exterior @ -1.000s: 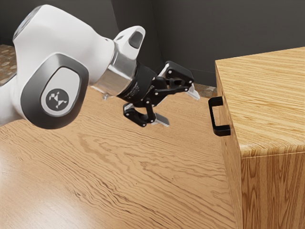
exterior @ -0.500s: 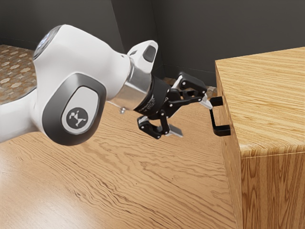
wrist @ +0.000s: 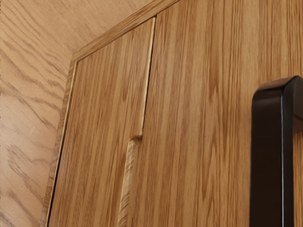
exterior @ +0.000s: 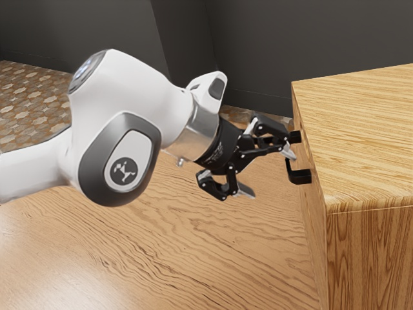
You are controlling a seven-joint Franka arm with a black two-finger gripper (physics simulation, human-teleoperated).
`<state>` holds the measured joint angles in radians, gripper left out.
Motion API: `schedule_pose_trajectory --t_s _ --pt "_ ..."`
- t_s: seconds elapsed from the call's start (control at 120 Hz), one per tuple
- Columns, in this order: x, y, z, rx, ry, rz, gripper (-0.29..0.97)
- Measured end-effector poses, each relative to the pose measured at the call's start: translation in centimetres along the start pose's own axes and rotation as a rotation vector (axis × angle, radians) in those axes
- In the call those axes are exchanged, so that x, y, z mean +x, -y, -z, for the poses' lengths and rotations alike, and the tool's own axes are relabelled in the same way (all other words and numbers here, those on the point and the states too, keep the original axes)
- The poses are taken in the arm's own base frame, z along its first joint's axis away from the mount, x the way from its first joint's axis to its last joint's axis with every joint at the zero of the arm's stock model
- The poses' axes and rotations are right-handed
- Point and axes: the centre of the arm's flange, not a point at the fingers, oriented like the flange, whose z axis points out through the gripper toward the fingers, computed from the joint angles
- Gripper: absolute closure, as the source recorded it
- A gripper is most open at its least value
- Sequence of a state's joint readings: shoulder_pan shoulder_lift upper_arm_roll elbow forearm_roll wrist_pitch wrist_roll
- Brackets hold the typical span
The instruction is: Pull the drawer handle with one arm to open the drawer
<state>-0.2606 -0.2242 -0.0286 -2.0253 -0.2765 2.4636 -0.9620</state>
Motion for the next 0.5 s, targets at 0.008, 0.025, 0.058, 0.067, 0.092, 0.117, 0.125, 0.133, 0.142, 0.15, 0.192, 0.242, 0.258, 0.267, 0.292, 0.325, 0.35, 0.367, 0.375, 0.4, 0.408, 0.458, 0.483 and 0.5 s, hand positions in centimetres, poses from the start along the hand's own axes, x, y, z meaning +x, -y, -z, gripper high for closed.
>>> schedule_pose_trajectory --t_s 0.008,0.025,0.058,0.067,0.092,0.117,0.125,0.133,0.142,0.15,0.192,0.242,0.258,0.267,0.292,0.325,0.35,0.367,0.375,0.4,0.408,0.458,0.483,0.5 --pt "0.0 0.0 0.0 0.001 0.0 0.001 0.0" --pt "0.0 0.1 -0.1 0.002 0.0 0.002 0.0" --pt "0.1 0.2 -0.1 0.003 0.0 0.004 0.0" --pt "0.1 0.2 -0.1 0.004 0.0 0.005 0.0" --pt "0.2 0.3 -0.2 0.005 -0.001 0.007 0.0" --pt "0.2 0.4 -0.2 0.006 -0.001 0.009 0.0" --pt "0.2 0.4 -0.2 0.007 -0.001 0.01 0.0" --pt "0.2 0.5 -0.2 0.007 -0.001 0.011 0.0" --pt "0.3 0.5 -0.2 0.007 -0.001 0.012 0.0" --pt "0.3 0.6 -0.1 0.008 -0.001 0.012 0.0" --pt "0.3 0.7 0.1 0.007 -0.003 0.015 0.0" --pt "0.4 1.0 0.4 0.005 -0.006 0.02 0.0" --pt "0.5 1.1 0.6 0.005 -0.007 0.023 0.0" --pt "0.6 1.2 0.6 0.005 -0.008 0.025 0.0" --pt "0.7 1.5 0.8 0.005 -0.011 0.029 0.0" --pt "1.0 1.9 1.0 0.008 -0.014 0.035 0.0" --pt "1.2 2.2 1.0 0.011 -0.015 0.04 0.0" --pt "1.2 2.3 1.0 0.012 -0.015 0.042 0.0" --pt "1.3 2.4 1.0 0.013 -0.016 0.044 0.0" --pt "1.5 2.6 1.1 0.014 -0.018 0.049 0.0" --pt "1.6 2.7 1.1 0.014 -0.018 0.051 0.0" --pt "1.9 3.1 1.3 0.014 -0.021 0.059 0.0" --pt "1.9 3.1 1.5 0.011 -0.022 0.061 0.0" --pt "1.9 3.1 1.7 0.009 -0.022 0.063 0.0"
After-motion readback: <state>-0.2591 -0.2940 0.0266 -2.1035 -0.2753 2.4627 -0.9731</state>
